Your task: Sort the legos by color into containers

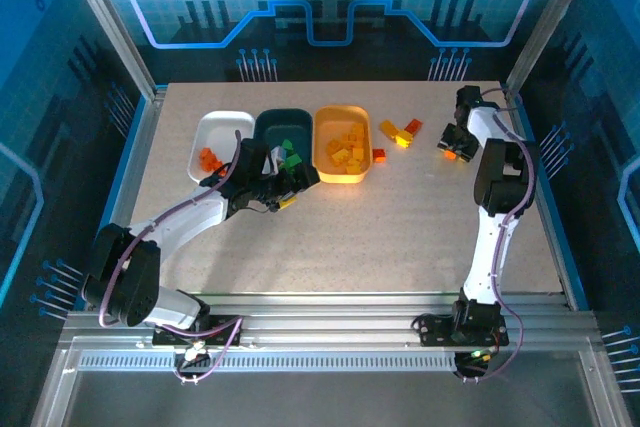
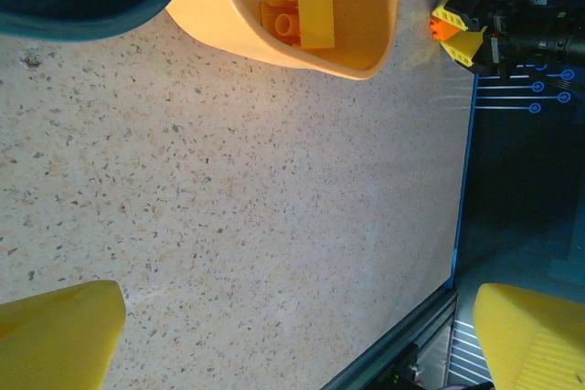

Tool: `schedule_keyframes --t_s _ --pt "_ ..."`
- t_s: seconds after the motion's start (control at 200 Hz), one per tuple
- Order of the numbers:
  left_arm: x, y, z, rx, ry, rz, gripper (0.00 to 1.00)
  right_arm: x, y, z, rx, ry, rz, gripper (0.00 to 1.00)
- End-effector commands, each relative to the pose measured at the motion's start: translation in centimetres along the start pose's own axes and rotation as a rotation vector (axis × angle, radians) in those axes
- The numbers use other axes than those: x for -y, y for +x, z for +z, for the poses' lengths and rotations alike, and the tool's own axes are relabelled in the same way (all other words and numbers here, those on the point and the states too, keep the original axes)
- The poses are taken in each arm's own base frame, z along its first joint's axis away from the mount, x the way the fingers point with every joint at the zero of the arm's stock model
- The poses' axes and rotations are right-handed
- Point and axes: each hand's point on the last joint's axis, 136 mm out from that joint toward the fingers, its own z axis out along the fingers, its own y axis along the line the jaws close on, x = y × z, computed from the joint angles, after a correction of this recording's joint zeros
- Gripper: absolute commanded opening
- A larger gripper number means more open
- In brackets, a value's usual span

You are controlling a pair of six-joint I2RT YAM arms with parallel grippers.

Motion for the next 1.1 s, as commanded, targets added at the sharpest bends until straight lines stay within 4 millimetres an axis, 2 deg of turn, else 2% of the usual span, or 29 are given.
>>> schedule_keyframes --t_s 0.0,0.185,0.38,0.525,0.675,0.795,0.885,1.001,1.091 --pt "1.2 -1.0 -0.1 0.027 0.007 0.032 0.99 -0.5 0.8 -0.1 -0.034 -0.038 -0.005 0.41" --pt "1.6 -1.6 -0.6 0.043 -0.013 0.052 0.99 -0.6 0.5 -1.5 0.023 -0.062 -0.003 0.33" --pt "1.5 -3.0 -1.5 0.079 -0.021 0.039 0.99 -1.2 0.1 -4.5 0.105 -0.106 -0.017 0.31" --pt "-0.3 -5.0 -3.0 0.128 -0.035 -0.035 0.99 -2.9 0.6 -7.6 0.168 -0.141 -0.061 0.30" --pt "-3.6 -7.4 -6.1 0.223 -0.057 -0.162 0.99 -5.8 2.1 -11.1 0.235 -0.194 -0.130 0.30" --pt "-7.4 -8.5 -9.2 0.318 -0.083 -0.302 0.99 -9.9 4.5 -14.5 0.289 -0.255 -0.226 0.30" --pt "-10.2 -8.4 -11.2 0.381 -0.103 -0.407 0.99 -14.4 7.3 -16.9 0.321 -0.308 -0.334 0.30" --pt "-13.1 -7.8 -13.5 0.449 -0.118 -0.516 0.99 -21.1 11.6 -19.6 0.329 -0.420 -0.451 0.30" --pt "-14.8 -7.0 -15.2 0.499 -0.119 -0.601 0.99 -27.0 16.4 -21.5 0.334 -0.524 -0.573 0.30"
